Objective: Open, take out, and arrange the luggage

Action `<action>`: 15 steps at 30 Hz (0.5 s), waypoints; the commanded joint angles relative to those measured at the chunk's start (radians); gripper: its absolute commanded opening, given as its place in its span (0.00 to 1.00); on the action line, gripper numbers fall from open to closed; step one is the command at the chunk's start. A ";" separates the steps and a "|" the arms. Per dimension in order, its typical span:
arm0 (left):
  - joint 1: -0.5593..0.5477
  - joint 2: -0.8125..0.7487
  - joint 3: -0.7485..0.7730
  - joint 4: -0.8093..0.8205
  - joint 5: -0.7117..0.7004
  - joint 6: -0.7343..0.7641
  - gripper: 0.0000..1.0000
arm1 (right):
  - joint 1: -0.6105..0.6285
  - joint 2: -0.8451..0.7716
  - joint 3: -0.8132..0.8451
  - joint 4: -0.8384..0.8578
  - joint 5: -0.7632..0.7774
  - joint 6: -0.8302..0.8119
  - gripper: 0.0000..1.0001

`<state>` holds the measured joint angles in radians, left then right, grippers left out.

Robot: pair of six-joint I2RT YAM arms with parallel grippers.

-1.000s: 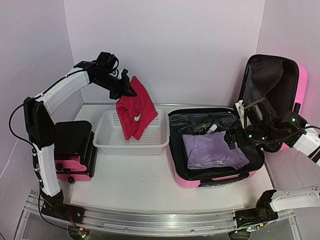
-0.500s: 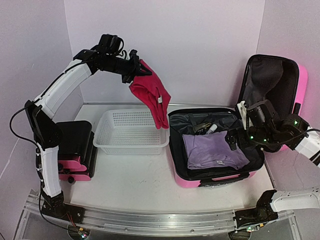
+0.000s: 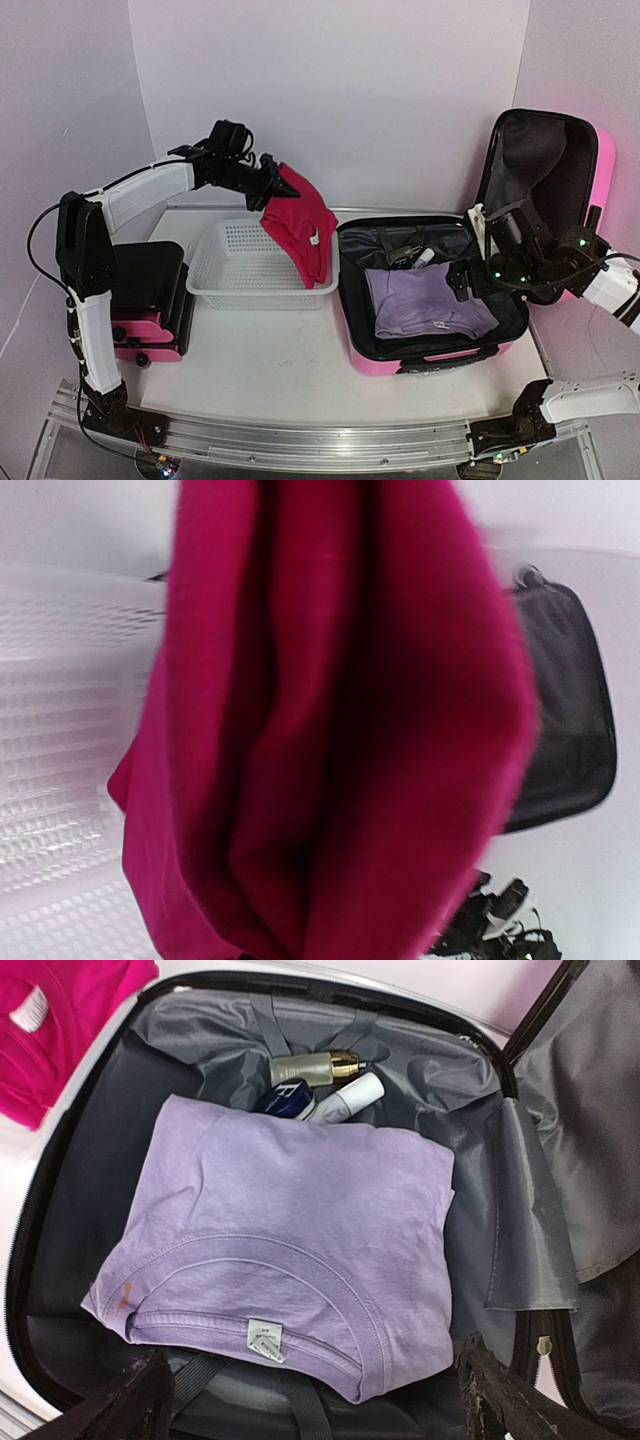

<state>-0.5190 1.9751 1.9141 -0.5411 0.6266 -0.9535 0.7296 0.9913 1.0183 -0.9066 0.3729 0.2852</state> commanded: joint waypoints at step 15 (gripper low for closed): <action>0.016 -0.122 -0.167 0.289 -0.061 -0.149 0.00 | -0.001 0.007 0.010 0.058 -0.023 0.006 0.98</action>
<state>-0.4751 1.9629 1.7599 -0.3801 0.6109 -1.0271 0.7296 1.0275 1.0183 -0.8852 0.3515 0.2852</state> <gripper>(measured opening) 0.060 0.983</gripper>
